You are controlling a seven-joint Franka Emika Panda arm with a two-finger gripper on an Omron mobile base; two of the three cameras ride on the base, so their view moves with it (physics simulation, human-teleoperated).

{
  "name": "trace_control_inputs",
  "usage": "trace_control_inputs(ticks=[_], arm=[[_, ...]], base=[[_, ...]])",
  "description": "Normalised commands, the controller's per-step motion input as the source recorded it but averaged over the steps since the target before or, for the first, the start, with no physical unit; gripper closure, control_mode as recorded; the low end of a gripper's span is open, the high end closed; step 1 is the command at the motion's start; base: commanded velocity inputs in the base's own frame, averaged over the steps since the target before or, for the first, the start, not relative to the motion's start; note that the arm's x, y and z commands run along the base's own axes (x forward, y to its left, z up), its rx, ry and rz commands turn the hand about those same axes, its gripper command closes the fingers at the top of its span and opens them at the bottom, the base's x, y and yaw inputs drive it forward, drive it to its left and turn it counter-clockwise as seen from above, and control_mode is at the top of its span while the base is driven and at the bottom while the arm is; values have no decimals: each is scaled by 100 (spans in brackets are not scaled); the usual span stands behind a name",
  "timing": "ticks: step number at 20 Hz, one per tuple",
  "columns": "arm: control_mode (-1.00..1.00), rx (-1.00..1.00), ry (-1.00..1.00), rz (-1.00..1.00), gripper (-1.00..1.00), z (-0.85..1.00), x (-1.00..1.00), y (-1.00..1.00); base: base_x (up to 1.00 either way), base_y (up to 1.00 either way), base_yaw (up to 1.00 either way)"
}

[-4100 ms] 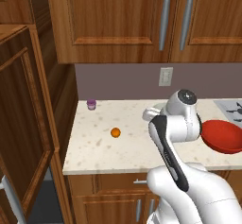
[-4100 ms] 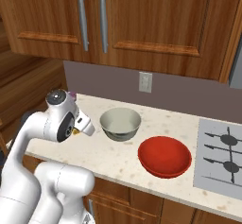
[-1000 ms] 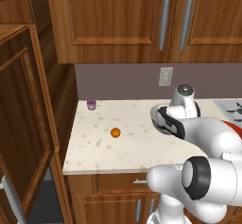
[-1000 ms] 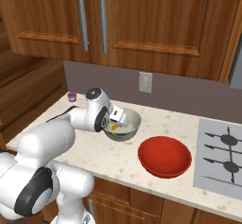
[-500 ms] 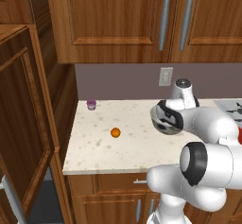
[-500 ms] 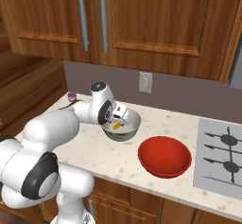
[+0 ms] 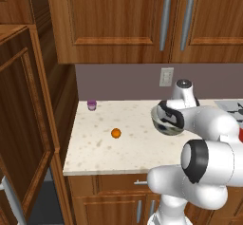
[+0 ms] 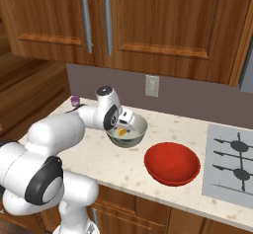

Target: Pick both bowls and place them on the counter. Then place the tangerine in one bowl and place the cheese in the other bowl.

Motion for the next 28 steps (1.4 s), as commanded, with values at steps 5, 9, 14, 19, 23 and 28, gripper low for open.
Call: trace_control_inputs(ticks=[5,9,14,19,23,28], arm=[[-100,0,0,2,100,-9,0,0],[-100,0,0,1,100,-6,0,0],[-100,0,0,1,100,-6,2,0],[-100,0,0,1,100,-8,0,0],[-100,0,0,1,-100,-9,0,0],[-100,0,0,1,-100,-2,0,0]], base=[[0,0,0],[0,0,0],[0,0,0],[0,0,0],[0,0,0],[0,0,0]])
